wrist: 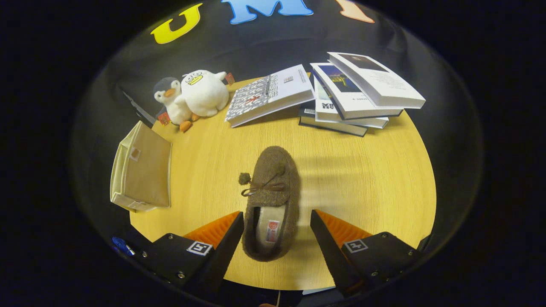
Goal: Open the storage box then place both shoes into the box .Put the left shoe in first, then the right shoe, with the right side of both shoes facing outward in a uniform manner.
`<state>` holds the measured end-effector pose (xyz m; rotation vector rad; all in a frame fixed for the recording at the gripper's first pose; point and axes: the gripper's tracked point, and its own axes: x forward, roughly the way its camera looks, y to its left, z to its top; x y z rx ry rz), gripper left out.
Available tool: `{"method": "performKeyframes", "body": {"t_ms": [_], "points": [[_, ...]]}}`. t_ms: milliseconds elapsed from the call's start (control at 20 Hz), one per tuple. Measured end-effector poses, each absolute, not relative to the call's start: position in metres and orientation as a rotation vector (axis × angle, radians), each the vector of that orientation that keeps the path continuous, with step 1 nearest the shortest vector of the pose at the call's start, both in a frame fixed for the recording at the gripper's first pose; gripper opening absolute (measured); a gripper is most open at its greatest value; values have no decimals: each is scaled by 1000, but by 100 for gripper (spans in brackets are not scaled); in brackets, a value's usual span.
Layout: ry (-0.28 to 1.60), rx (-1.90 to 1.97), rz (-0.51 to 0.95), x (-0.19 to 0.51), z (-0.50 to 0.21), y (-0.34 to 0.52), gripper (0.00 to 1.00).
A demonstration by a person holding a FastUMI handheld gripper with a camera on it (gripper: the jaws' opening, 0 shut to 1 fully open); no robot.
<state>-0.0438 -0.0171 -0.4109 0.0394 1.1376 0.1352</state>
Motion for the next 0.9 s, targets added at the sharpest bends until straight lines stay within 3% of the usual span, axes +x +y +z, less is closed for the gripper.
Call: {"method": "performKeyframes", "body": {"t_ms": [550, 650, 800, 900], "points": [[1223, 71, 99, -15, -485, -35, 93], [1240, 112, 124, -9, -494, -28, 76], [1229, 102, 133, -2, -492, -32, 20], [1209, 77, 126, -5, -478, -34, 0]]}}
